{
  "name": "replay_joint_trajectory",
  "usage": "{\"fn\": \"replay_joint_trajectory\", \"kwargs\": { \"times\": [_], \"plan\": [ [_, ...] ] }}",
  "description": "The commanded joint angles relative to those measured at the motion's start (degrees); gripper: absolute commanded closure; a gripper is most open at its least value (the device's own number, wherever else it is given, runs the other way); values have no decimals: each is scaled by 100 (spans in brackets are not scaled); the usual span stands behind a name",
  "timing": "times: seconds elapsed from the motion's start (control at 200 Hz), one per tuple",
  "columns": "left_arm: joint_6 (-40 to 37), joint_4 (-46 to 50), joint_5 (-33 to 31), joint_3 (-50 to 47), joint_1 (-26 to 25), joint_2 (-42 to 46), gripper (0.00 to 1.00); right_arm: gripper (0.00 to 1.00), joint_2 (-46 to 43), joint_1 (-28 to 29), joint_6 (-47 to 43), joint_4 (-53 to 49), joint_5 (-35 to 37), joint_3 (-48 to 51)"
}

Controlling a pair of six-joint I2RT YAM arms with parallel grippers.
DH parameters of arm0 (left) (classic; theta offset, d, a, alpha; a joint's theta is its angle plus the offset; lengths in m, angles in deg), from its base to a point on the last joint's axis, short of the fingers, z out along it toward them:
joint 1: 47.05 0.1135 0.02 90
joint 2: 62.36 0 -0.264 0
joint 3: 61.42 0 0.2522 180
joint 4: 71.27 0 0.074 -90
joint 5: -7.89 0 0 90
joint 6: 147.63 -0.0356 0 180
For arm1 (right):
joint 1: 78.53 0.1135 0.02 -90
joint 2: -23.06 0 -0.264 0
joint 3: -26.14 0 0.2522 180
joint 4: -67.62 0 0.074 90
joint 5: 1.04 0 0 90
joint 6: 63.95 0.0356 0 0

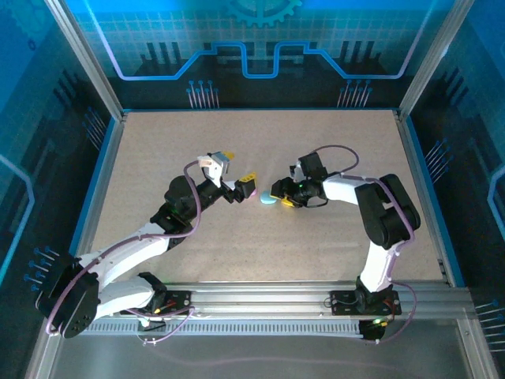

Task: Insert wireless bluetooth earbuds into charging case

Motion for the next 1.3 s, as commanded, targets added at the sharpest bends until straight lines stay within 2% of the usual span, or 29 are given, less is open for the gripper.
{"fn": "replay_joint_trajectory", "kwargs": {
  "times": [0.0,0.15,0.335,0.515,0.615,0.73,0.83,1.051,1.096,1.181,1.251,1.296],
  "plan": [
    [-6,54,-133,13,42,107,8,41,-507,4,-421,-789,461,-239],
    [-71,241,-372,36,61,112,8,40,-1387,-5,-811,-1421,1221,-310],
    [-156,504,-982,-67,193,141,5,39,-2982,12,-1534,-1551,3406,118],
    [8,871,-1745,-223,634,170,1,29,-4235,-48,-2940,-725,5420,1206],
    [152,1074,-2188,-306,964,162,1,18,-4446,-264,-3622,18,5963,1923],
    [86,1105,-2513,-427,1310,116,1,17,-4167,-841,-3791,385,5584,2307],
    [-77,1334,-2815,-383,1492,26,1,17,-3761,-1247,-3823,757,4924,2445],
    [-192,1425,-3109,-512,2056,-138,1,16,-2972,-1464,-4113,2679,3751,2868],
    [-216,1409,-3093,-555,2149,-218,1,17,-2811,-1471,-4226,2773,3594,2774],
    [-282,1119,-3101,-728,2283,-423,1,17,-2600,-1491,-4509,3376,3241,2815],
    [-355,515,-2939,-944,2376,-658,1,17,-2462,-1522,-4789,4043,2781,2983],
    [-450,26,-2713,-1110,2444,-854,1,17,-2336,-1572,-4806,4097,2596,2977]
  ]
}}
